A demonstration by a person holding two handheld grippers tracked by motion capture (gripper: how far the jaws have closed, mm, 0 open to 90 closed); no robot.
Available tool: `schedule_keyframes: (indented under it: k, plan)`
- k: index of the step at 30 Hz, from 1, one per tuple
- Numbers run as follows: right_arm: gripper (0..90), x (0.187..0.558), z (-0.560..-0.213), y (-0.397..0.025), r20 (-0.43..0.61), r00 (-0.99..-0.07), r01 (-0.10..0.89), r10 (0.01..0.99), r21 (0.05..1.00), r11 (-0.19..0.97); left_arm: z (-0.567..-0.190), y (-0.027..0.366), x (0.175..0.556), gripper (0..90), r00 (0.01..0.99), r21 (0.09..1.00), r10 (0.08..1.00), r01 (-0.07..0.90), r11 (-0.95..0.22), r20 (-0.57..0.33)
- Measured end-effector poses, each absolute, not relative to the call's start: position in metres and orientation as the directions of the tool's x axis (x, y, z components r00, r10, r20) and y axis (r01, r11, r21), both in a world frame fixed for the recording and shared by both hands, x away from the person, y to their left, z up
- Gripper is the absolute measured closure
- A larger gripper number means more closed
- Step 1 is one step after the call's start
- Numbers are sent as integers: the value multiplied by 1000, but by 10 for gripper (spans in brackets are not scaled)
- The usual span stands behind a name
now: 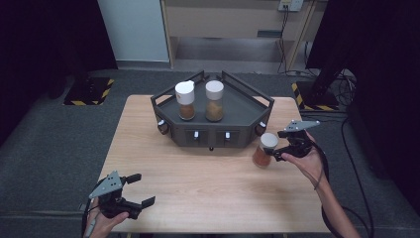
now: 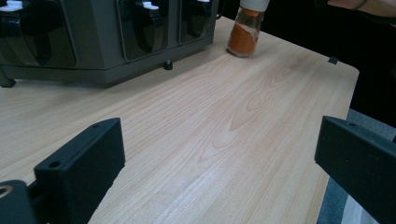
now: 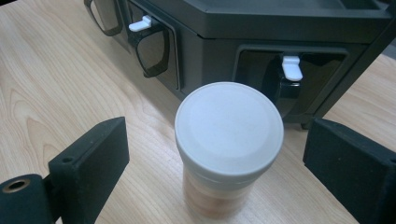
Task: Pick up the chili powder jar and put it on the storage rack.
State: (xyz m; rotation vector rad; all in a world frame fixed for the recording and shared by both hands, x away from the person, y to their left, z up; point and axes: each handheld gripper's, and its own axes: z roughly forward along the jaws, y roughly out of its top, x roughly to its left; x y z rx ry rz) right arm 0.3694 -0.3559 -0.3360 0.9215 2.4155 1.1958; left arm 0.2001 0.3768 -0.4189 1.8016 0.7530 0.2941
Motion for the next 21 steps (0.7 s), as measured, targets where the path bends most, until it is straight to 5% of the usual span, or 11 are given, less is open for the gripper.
schedule_keyframes:
  k: [21]
  plan:
    - [139, 386, -349, -348, 34, -747, 442, 663, 771, 458, -419, 377, 201, 4, 766, 917, 621, 350, -189, -164]
